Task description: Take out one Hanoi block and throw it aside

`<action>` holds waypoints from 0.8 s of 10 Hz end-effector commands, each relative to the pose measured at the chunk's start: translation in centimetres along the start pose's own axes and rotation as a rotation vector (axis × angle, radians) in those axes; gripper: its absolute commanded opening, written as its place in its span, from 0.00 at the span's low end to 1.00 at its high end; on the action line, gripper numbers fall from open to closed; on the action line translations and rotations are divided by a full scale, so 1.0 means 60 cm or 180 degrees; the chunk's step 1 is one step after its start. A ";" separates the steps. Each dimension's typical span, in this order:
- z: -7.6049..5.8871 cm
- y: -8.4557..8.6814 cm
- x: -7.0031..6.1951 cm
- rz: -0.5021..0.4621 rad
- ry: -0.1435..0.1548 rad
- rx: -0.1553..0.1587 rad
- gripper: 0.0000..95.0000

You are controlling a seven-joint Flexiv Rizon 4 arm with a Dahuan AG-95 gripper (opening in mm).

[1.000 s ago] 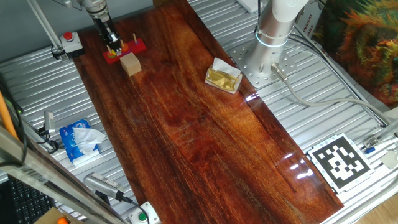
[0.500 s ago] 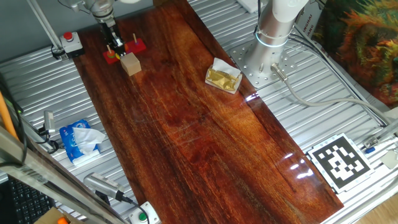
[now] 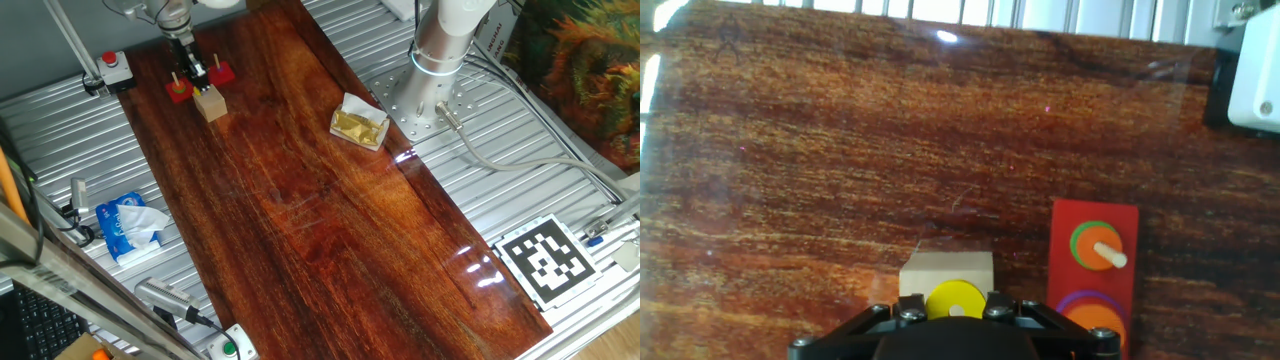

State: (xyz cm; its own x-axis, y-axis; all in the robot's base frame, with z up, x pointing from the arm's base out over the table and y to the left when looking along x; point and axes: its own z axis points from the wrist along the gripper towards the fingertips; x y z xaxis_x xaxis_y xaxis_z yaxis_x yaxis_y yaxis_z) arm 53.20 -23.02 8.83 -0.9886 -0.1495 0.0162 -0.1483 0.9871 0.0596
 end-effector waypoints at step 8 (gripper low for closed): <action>0.013 0.005 0.012 0.0020 -0.0011 -0.0006 0.20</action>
State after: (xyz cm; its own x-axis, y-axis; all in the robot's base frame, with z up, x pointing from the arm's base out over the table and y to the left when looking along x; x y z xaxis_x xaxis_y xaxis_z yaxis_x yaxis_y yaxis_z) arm 52.40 -22.77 8.10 -0.9896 -0.1435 0.0122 -0.1425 0.9879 0.0606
